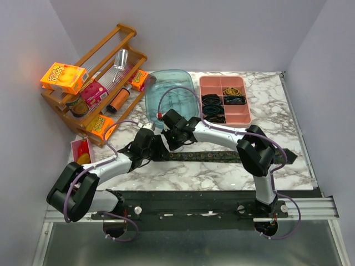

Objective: Roll the ties
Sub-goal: Flatten out the tie at the center of the board.

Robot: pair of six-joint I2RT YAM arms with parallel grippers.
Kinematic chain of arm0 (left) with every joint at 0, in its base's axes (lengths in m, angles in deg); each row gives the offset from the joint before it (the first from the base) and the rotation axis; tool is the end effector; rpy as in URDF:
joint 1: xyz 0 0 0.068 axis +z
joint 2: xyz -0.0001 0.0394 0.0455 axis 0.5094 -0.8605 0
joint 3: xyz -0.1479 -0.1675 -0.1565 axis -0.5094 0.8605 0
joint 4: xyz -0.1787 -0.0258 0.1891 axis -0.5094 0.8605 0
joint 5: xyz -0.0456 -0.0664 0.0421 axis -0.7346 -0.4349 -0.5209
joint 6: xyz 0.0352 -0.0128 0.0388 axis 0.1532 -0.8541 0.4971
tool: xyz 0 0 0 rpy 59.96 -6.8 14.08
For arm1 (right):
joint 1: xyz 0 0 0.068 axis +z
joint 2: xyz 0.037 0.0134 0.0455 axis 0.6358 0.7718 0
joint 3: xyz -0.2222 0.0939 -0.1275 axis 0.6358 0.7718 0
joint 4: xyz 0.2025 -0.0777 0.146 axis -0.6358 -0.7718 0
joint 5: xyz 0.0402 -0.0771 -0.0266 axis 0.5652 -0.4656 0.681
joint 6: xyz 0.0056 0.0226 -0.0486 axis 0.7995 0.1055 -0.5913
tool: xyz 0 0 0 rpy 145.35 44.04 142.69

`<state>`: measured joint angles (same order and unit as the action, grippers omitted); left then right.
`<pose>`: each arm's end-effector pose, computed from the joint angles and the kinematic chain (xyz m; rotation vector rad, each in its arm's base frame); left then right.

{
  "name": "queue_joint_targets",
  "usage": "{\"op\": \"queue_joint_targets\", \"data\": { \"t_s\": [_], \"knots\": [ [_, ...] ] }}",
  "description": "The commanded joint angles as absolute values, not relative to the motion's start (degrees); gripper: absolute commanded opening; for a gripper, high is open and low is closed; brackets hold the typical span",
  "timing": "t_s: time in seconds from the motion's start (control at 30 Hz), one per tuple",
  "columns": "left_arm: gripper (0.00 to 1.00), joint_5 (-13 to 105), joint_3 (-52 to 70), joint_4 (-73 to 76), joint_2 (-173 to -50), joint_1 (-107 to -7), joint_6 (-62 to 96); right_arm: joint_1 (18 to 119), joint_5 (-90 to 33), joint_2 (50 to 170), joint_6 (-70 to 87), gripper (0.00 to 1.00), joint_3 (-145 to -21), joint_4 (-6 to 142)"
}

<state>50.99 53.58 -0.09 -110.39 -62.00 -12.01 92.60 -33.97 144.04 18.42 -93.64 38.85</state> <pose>0.2045 -0.1271 0.1576 -0.1726 2.4119 -0.6866 0.2589 0.3471 0.1935 -0.8539 2.5343 0.4703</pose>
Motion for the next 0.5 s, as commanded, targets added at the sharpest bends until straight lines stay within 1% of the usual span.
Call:
{"op": "queue_joint_targets", "data": {
  "t_s": [0.0,0.27,0.4,0.47],
  "knots": [
    [0.55,49.91,56.02,-3.93,-108.43,-62.27,-13.75,92.48,-34.12,141.92,18.37,0.01,-93.23,38.81],
    [0.54,51.66,57.95,-1.84,-100.88,-62.18,-15.25,92.48,-27.45,140.95,17.31,0.01,-94.19,41.01],
    [0.55,52.45,58.04,0.89,-97.71,-61.92,-14.98,92.83,-23.58,142.00,17.31,0.01,-95.69,41.97],
    [0.57,52.37,58.13,1.59,-96.91,-61.39,-15.07,93.09,-22.44,142.70,17.31,0.01,-96.48,42.59]
  ]
}}
